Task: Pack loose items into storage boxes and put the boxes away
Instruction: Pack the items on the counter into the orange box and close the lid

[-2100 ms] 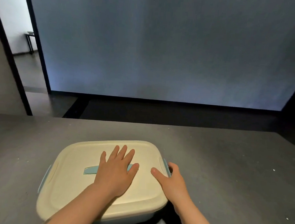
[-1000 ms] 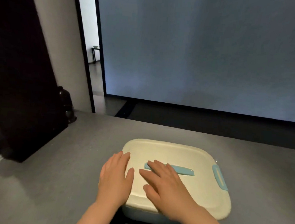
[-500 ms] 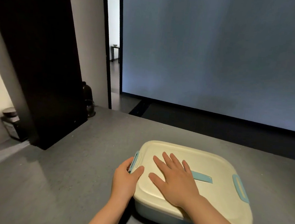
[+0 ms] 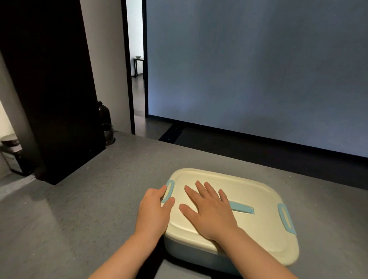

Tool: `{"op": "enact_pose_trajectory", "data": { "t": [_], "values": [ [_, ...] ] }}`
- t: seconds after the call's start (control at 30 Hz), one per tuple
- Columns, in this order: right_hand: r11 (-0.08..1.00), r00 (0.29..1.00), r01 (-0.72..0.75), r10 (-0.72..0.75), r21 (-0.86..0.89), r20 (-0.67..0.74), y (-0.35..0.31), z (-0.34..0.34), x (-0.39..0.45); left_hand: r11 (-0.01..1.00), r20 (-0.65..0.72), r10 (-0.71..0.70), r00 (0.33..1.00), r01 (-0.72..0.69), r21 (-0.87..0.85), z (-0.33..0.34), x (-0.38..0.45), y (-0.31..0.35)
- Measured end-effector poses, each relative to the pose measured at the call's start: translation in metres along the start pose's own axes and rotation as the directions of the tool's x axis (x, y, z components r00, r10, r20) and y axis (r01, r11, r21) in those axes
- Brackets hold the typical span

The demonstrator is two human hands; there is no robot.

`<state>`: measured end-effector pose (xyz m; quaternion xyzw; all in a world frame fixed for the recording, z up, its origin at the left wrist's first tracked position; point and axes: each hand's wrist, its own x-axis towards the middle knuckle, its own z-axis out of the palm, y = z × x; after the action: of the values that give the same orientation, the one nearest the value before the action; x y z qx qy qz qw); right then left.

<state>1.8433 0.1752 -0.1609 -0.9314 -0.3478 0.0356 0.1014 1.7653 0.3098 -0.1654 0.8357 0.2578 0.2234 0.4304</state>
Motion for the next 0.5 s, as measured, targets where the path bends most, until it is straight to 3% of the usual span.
{"op": "enact_pose_trajectory", "data": {
  "t": [0.13,0.23,0.37,0.5],
  "values": [
    [0.990,0.996,0.045,-0.034,0.133,-0.084,0.003,-0.010,-0.017,0.988,0.085,0.057,0.995,-0.068,0.139,-0.007,-0.009,0.001],
    [0.981,0.995,0.038,-0.019,0.192,-0.102,0.015,-0.012,-0.043,0.956,0.098,0.201,0.975,-0.217,0.198,-0.005,-0.028,0.010],
    [0.986,0.990,-0.054,0.073,0.160,-0.118,0.032,-0.014,-0.078,0.908,0.190,0.374,0.908,-0.400,0.123,0.007,-0.044,0.033],
    [0.956,0.944,-0.245,0.273,0.160,-0.185,0.037,-0.015,-0.121,0.847,0.360,0.466,0.808,-0.525,0.081,0.025,-0.053,0.045]
  ]
}}
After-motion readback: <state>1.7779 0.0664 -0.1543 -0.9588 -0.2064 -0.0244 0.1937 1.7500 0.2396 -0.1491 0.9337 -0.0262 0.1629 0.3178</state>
